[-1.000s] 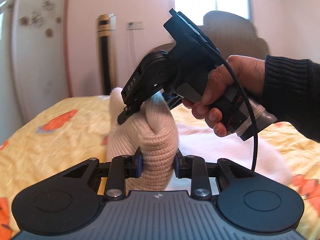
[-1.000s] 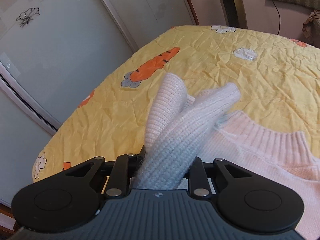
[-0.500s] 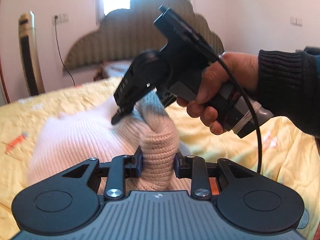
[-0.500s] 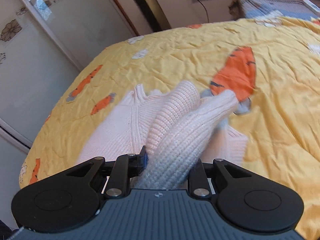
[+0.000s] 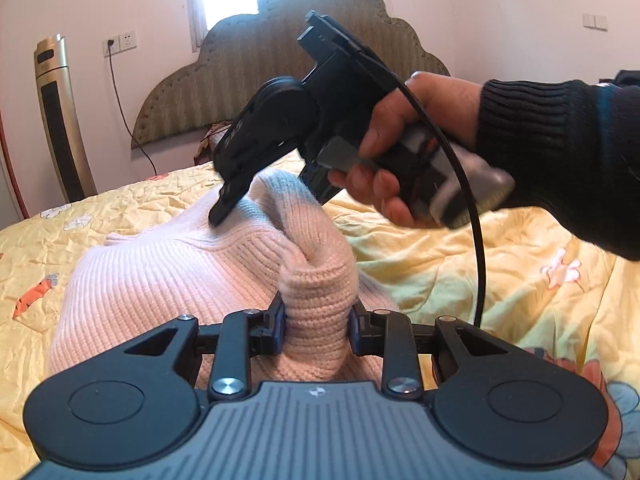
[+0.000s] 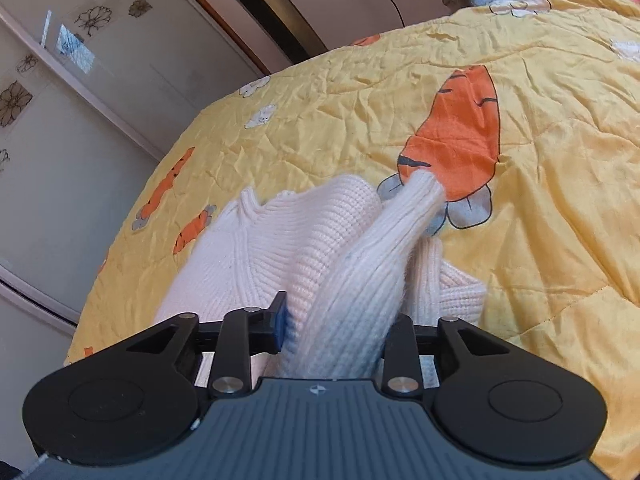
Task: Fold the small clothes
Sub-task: 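Release the sleeve with both grippers and withdraw them from the sweater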
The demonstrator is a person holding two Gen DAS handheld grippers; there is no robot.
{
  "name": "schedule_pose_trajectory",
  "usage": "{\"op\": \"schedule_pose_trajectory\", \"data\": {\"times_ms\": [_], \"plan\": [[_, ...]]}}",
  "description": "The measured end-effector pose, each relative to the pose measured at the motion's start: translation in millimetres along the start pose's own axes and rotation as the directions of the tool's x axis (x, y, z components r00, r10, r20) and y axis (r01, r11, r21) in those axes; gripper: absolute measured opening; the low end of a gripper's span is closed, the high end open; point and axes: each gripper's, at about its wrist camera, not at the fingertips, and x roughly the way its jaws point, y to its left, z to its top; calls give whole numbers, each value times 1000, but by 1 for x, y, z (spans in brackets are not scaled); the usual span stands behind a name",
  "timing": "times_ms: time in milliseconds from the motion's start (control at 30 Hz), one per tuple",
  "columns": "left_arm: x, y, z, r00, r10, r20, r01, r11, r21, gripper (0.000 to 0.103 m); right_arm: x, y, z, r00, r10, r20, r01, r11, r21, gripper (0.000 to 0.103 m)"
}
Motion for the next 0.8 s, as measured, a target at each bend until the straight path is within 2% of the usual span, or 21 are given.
{"op": "schedule_pose_trajectory", "data": {"times_ms": [100, 167, 267, 300, 333, 400, 433, 500, 567, 667, 700, 767, 800], "plan": [[0, 2, 1, 1000, -9, -2, 9, 1000, 1, 29, -10, -18, 5, 999, -4, 42, 1, 997, 73, 55], [-1, 0, 0, 1000, -9, -5, 9, 1000, 8, 30, -25, -27, 10, 994, -45, 104, 33, 993, 113, 57], [-4, -5, 0, 1000, -13, -8, 13, 999, 46, 33, -59, -36, 14, 956, -149, 252, 102, 976, 193, 59], [-6, -4, 1, 1000, -17, -6, 17, 998, 62, 36, -68, -35, 14, 946, -154, 285, 99, 976, 196, 60], [-12, -3, 1, 1000, -31, 0, 30, 997, 65, 38, -72, -34, 13, 948, -124, 294, 70, 980, 189, 62], [-31, 3, 2, 997, -70, 33, 68, 996, 56, 45, -66, -27, 12, 972, -31, 233, -6, 988, 155, 64], [-43, 8, 0, 994, -85, 65, 82, 995, 52, 49, -60, -20, 12, 980, -8, 201, -18, 992, 128, 65], [-61, 16, -4, 990, -70, 124, 61, 996, 71, 78, -48, -6, 11, 988, 1, 155, -13, 997, 77, 65], [-68, 25, -6, 990, -16, 142, 4, 996, 88, 80, -33, 0, 12, 994, -18, 112, 13, 999, 47, 66], [-54, 44, -2, 996, 33, 86, -38, 998, 47, 80, -5, -3, 14, 996, -77, 37, 75, 995, 69, 66], [-42, 51, -1, 998, 32, 46, -33, 999, 30, 80, 2, -2, 12, 996, -82, 37, 79, 995, 68, 64], [-23, 62, -2, 1000, 23, -17, -23, 1000, -5, 82, 13, 2, 6, 995, -79, 65, 77, 996, 43, 35], [-20, 66, -2, 1000, 15, -15, -16, 1000, -12, 81, 15, 5, 2, 993, -76, 87, 74, 997, 28, 28]]}}
